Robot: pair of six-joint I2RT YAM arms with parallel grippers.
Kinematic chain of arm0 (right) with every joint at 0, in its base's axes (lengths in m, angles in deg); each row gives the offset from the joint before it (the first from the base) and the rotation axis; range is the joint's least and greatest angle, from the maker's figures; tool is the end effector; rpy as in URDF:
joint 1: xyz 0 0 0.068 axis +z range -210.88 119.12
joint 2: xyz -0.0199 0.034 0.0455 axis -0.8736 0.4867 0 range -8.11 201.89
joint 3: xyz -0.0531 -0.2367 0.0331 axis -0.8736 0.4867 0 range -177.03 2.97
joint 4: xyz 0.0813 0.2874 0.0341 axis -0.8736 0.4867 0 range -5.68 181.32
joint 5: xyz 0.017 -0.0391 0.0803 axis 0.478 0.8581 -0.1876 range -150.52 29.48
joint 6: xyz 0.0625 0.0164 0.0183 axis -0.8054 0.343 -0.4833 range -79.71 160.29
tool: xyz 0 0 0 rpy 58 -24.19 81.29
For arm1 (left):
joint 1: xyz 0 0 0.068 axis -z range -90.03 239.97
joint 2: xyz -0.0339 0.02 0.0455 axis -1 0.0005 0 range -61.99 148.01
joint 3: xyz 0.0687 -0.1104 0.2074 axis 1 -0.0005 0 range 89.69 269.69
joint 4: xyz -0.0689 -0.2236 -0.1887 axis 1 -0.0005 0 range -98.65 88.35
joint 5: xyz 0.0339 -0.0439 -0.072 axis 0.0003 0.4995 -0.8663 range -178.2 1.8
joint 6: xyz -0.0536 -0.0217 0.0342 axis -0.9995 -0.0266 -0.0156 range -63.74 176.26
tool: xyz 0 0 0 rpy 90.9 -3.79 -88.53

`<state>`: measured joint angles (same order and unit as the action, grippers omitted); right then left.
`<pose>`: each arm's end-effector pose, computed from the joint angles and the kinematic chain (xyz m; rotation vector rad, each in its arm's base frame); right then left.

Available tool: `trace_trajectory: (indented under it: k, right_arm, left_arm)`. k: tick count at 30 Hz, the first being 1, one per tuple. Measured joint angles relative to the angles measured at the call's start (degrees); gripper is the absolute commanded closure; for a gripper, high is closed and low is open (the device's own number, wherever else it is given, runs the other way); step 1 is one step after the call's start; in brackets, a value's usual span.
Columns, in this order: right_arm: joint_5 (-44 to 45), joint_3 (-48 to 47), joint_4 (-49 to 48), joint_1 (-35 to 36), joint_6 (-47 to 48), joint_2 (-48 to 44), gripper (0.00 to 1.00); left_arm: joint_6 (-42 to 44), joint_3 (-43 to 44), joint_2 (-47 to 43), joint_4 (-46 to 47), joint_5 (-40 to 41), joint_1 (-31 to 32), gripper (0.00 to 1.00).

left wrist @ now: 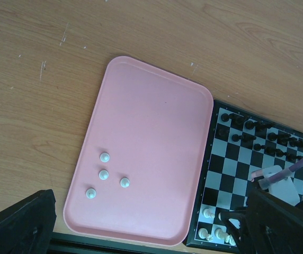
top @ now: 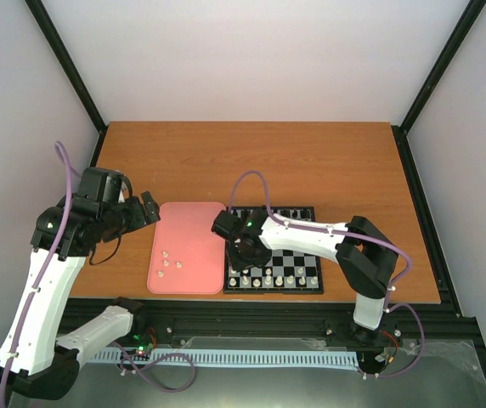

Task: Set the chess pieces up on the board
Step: Place the chess piece on the chessboard, then pick up the chess piece from the storage box.

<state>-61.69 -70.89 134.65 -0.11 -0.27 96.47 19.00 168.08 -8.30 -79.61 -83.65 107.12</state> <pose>0.1825 0.3285 0.1202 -0.5378 3.0036 0.2047 0.1848 -0.0526 0.3749 -0.4727 2.4762 -0.2934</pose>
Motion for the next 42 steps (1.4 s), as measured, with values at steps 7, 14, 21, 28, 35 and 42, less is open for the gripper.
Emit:
trace_trajectory:
  k: [7, 14, 21, 28, 35, 42]
  right_arm:
    - [2.1, -4.5, 3.0, 0.0, 0.0, 0.0, 0.61]
    - [1.5, -16.8, 4.2, 0.5, 0.8, 2.8, 0.61]
    - [-1.8, -31.9, 3.1, 2.4, 2.6, 16.0, 0.62]
    - [-5.9, -45.6, 3.8, 5.5, 3.9, 28.7, 0.62]
    - [-8.7, -48.8, 4.8, 7.1, 4.6, 32.4, 0.62]
    - [-8.7, -48.9, 5.9, 7.1, 4.7, 34.1, 0.61]
  left_arm:
    - [0.0, 0.0, -0.1, 0.0, 0.0, 0.0, 0.00]
    - [0.0, 2.4, 0.6, -0.6, 0.3, 0.0, 0.00]
    - [0.0, 10.1, 1.0, -1.9, 2.4, 0.0, 0.00]
    - [0.1, 11.7, 0.7, -4.7, 3.2, 0.0, 0.00]
    - [0.1, 11.6, 0.1, -5.9, 3.4, 0.0, 0.00]
    - [0.0, 10.9, -0.9, -6.1, 3.3, 0.0, 0.00]
